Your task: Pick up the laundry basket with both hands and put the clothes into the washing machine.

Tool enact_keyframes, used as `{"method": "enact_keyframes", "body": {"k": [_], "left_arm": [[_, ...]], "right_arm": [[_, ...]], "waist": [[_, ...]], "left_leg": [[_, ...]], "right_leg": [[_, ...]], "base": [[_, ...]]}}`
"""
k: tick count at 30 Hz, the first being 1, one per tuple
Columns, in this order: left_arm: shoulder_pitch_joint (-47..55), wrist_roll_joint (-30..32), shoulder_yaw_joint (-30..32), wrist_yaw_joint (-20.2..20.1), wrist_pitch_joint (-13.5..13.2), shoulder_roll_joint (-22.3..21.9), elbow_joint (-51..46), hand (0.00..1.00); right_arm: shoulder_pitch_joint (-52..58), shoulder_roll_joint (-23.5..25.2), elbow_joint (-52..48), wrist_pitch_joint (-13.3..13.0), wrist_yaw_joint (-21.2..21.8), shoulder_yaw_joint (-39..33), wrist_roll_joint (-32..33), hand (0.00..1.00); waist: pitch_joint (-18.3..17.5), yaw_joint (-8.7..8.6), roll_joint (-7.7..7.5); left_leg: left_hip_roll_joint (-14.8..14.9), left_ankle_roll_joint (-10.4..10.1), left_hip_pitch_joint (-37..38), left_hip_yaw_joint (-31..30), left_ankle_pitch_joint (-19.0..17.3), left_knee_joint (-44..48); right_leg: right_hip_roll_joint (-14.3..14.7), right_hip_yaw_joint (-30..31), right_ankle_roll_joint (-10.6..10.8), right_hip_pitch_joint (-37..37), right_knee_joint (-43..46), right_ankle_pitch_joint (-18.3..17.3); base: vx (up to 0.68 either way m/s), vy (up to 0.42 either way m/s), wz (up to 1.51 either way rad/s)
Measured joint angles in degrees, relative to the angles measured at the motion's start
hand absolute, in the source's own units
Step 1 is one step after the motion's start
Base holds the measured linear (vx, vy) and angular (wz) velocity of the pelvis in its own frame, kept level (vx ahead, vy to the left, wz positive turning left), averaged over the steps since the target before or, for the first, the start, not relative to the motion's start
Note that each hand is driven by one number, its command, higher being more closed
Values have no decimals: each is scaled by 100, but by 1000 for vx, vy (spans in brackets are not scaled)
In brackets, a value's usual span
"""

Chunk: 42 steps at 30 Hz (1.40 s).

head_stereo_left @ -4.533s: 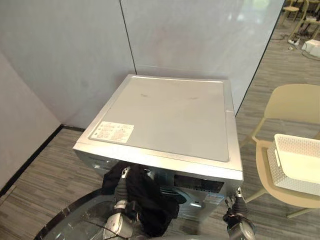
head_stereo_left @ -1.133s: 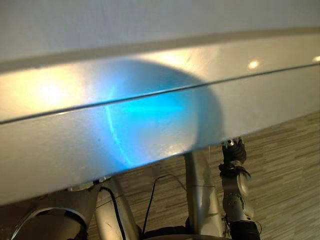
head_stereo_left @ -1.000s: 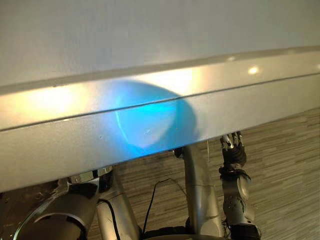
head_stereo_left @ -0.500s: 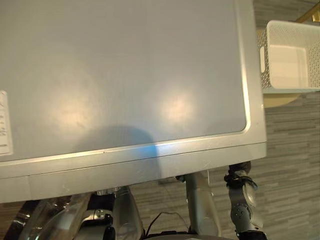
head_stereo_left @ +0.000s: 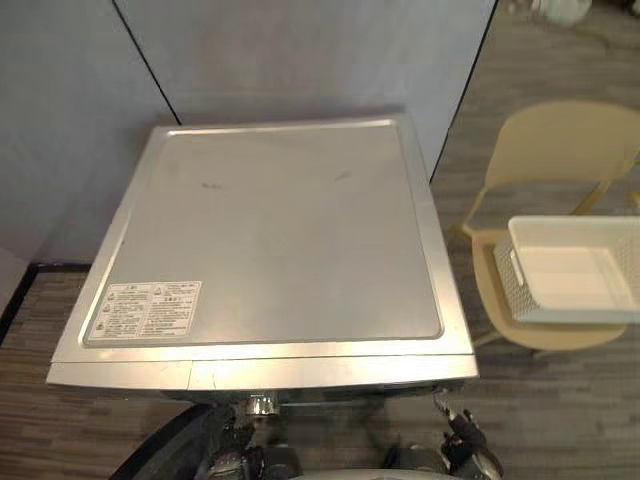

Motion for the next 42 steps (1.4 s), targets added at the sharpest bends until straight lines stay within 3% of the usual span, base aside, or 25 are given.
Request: {"method": "enact_keyframes", "body": {"k": [4,7,8,9,10,12,13,14,15,16,17,18,19,21,25,28,30,31,32,33,34,35,36,39,42], "left_arm": [[-35,-9,-69,-5,-3,80,58,0],[-69,-107,-378,-5,-8,215,62,0],[-75,-130,-470,1,-2,249,67,0],[-71,-131,-573,0,-9,267,102,0],[-59,-130,-658,3,-5,267,121,0],[-60,-127,-1010,6,-16,296,106,0],[-94,-127,-1080,11,-27,379,108,0],[-131,-128,-1156,21,-51,521,110,0],[-129,-129,-1274,13,-56,487,109,0],[-153,-131,-1383,13,-56,444,110,0],[-217,-126,-1531,7,-61,414,105,0],[-378,-117,-1780,6,-92,443,90,0],[-449,-93,-2080,-6,-128,523,64,0],[-265,-42,-2317,-12,-129,582,37,0],[-125,-37,-2487,-123,-253,725,6,0],[-69,13,-2180,-147,-300,761,93,0],[-42,25,-1760,-162,-266,909,285,0],[-50,29,-1689,-167,-245,916,312,0],[-33,29,-1464,-176,-244,824,445,0],[-30,-8,-1249,-183,-223,877,530,0],[-32,-1,-1164,-179,-206,972,517,0],[-8,1,-1110,-190,-196,1057,521,0],[-36,19,-1083,-222,-153,1074,562,0],[-87,-39,-915,-218,-91,832,591,0],[-148,-391,-917,-130,-104,726,548,0]], "right_arm": [[-78,-144,511,104,-8,3,-431,0],[-322,-198,666,112,-14,-24,-558,0],[-499,-249,717,107,-33,-37,-556,0],[-599,-323,700,102,-41,-32,-533,0],[-650,-364,668,98,-47,-30,-518,0],[-636,-458,643,82,-56,-30,-412,0],[-648,-389,675,88,-46,14,-348,0],[-685,-265,719,71,-28,10,-333,0],[-722,-302,709,36,-21,12,-304,0],[-773,-321,715,21,-21,-6,-304,0],[-752,-349,775,30,-34,-140,-300,0],[-693,-283,996,82,-37,-206,-296,0],[-654,-183,1162,132,-65,-224,-286,0],[-588,-99,1149,112,-127,-269,-261,0],[-534,-131,1132,112,-135,-268,-250,0],[-591,-193,1108,124,-162,-277,-317,0],[-616,-148,1098,144,-148,-226,-337,0],[-614,-133,1091,143,-138,-205,-354,0],[-615,-169,982,139,-131,-141,-355,0],[-559,-110,912,134,-92,39,-356,0],[-476,-28,888,127,-31,135,-355,0],[-448,36,898,126,-2,190,-355,0],[-506,16,896,96,9,286,-359,0],[-684,-104,893,55,125,455,-386,0],[-780,-154,899,58,166,923,-595,0]], "waist": [[-95,-18,-49],[-99,-64,-35],[-91,-15,20],[-15,-23,58],[7,-52,114],[28,-208,164],[21,-239,-80],[-40,-244,-264],[-49,-264,-19],[-65,-327,77],[-88,-389,103],[-73,-460,-114],[16,-465,-182],[6,-420,-304],[-66,-324,-496],[116,-294,-409],[184,-344,-522],[177,-340,-475],[160,-321,-201],[146,-335,-375],[80,-311,-559],[5,-284,-734],[-6,-251,-757],[8,-294,-592],[-45,-169,-527]], "left_leg": [[-43,71,21,-340,152,-55],[48,180,-331,-338,52,388],[217,496,-699,-236,-487,1931],[336,596,-747,-252,-533,2948],[388,608,-694,-255,-455,3166],[162,601,-479,-271,-436,3026],[-114,547,-279,-396,-483,2575],[-120,572,-181,-601,-914,2913],[157,333,-129,-891,-1062,2912],[192,25,-53,-1041,-1255,2532],[17,56,-17,-1017,-1458,2042],[-262,100,7,-1010,-1472,1492],[-486,248,26,-1027,-1423,1103],[-779,456,80,-984,-1238,813],[-1350,700,90,-828,-722,-118],[-1398,745,243,-696,-318,-511],[-1365,746,429,-557,-308,-512],[-1274,768,451,-488,-316,-538],[-989,859,466,-377,-249,-648],[-955,891,464,-392,-240,-644],[-996,890,464,-420,-240,-653],[-1079,868,470,-448,-228,-660],[-1174,777,481,-419,-162,-671],[-1169,813,561,-389,-11,-726],[-1194,774,395,-341,19,-714]], "right_leg": [[130,-485,30,587,-617,305],[128,-795,-204,500,-672,485],[122,-762,-210,508,-602,481],[61,-752,-209,558,-415,482],[17,-749,-209,623,-328,482],[-171,-753,-189,666,-96,466],[-329,-643,-210,644,-193,483],[-457,-614,-7,536,-318,580],[-309,-636,12,351,-218,680],[-328,-668,52,199,-89,703],[-458,-765,152,49,4,780],[-701,-813,241,-55,-76,903],[-896,-862,256,-85,-190,1070],[-1080,-702,284,-99,-463,1495],[-1456,-443,293,-434,-867,1635],[-1424,-495,-398,-581,-913,1506],[-1419,-496,-1409,-561,-688,1400],[-1302,-487,-1619,-538,-683,1070],[-1149,-281,-1135,-743,260,697],[-1069,83,-647,-953,1734,443],[-933,236,-572,-884,2306,404],[-800,287,-432,-675,2270,301],[-678,431,-263,-543,1869,194],[-460,520,-117,51,672,101],[-329,515,118,375,-378,171]], "base": [[-49,-9,61],[-135,49,32],[-166,149,-12],[-130,173,-13],[-147,260,16],[-157,250,39],[-201,267,18],[-267,301,-1],[-207,301,3],[-194,353,33],[-182,373,90],[-215,421,113],[-201,299,92],[-225,245,9],[-241,82,-7],[-58,49,-23],[-119,53,-28],[-115,34,-25],[-70,17,-11],[-49,-28,-1],[-1,-48,13],[58,-50,-8],[66,-16,-21],[57,-6,-12],[-48,-42,-9]]}}
